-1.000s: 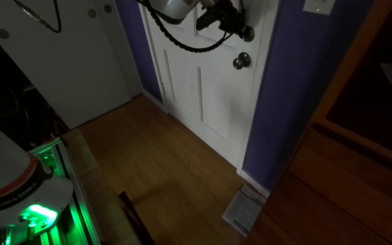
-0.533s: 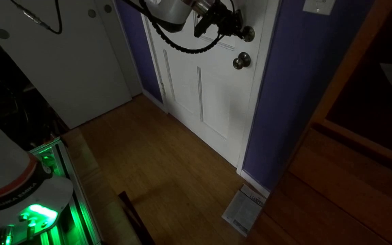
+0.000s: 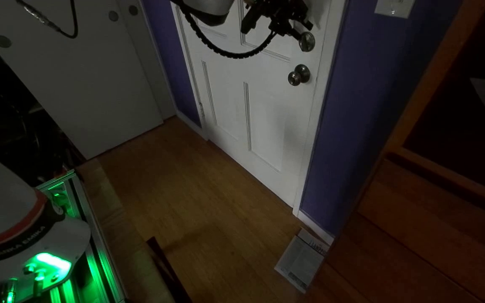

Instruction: Turn the top door lock to the left

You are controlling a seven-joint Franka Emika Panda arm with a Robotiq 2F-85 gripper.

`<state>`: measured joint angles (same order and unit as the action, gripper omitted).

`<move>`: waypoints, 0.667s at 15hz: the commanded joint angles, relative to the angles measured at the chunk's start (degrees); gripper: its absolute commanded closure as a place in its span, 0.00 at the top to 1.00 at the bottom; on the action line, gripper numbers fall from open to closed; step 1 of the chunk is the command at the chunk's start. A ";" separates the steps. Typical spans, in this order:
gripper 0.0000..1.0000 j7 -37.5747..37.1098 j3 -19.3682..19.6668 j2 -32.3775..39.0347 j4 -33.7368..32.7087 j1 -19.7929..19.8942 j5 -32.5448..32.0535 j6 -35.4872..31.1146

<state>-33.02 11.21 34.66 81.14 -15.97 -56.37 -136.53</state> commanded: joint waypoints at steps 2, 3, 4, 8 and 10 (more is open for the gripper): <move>0.99 18.26 -9.03 -4.94 0.83 7.71 16.05 4.67; 1.00 21.88 -10.07 -5.33 0.36 8.82 19.96 5.72; 1.00 25.50 -10.93 -5.57 -0.27 9.92 24.10 6.88; 0.93 35.98 -12.43 -4.76 -3.86 12.85 38.97 14.00; 0.74 34.54 -11.45 -3.10 -5.53 13.10 41.88 13.19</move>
<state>0.79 0.28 29.24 78.39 -4.43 -19.49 -124.15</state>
